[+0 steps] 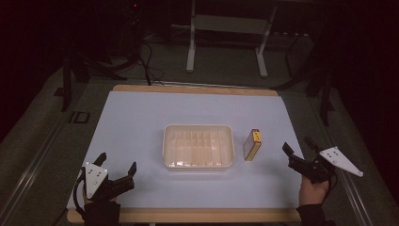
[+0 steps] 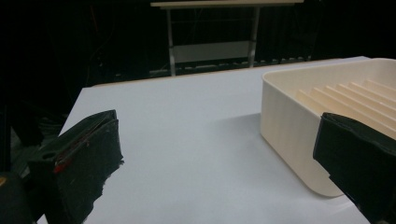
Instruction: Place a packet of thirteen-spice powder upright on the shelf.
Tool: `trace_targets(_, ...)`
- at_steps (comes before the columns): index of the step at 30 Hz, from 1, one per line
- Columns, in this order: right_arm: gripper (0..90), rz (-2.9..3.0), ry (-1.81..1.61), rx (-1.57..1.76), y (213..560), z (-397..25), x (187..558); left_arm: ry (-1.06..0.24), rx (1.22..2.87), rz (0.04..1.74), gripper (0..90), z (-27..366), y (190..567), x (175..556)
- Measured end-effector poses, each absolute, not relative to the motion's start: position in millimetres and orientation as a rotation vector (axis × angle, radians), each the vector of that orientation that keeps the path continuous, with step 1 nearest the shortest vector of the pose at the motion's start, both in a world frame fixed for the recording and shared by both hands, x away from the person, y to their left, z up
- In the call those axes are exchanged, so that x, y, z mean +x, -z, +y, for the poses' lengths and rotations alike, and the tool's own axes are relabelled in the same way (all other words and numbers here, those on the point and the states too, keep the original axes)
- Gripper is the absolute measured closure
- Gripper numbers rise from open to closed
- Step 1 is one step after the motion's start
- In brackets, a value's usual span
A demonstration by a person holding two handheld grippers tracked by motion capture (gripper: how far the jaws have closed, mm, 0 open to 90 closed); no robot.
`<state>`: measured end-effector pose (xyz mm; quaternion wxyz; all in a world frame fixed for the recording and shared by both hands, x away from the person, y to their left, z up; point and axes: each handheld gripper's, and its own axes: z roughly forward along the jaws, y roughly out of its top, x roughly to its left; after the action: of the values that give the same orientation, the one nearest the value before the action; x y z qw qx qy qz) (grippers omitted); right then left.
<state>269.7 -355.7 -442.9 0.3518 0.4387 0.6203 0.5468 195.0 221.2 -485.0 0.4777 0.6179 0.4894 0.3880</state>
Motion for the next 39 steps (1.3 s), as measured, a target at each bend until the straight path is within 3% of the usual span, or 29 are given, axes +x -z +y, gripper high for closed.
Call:
trace_targets(11, 14.4, 1.675, -1.387, 1.101, 437.4, -352.6, 273.0, -0.855, 1.512, 1.233, 1.3, 226.0, 488.5, 195.3)
trace_targets(39, 13.1, 2.032, -1.130, 1.231, 406.4, -357.3, 302.5, -0.874, 1.556, 1.217, 1.3, 224.0, 487.5, 188.0)
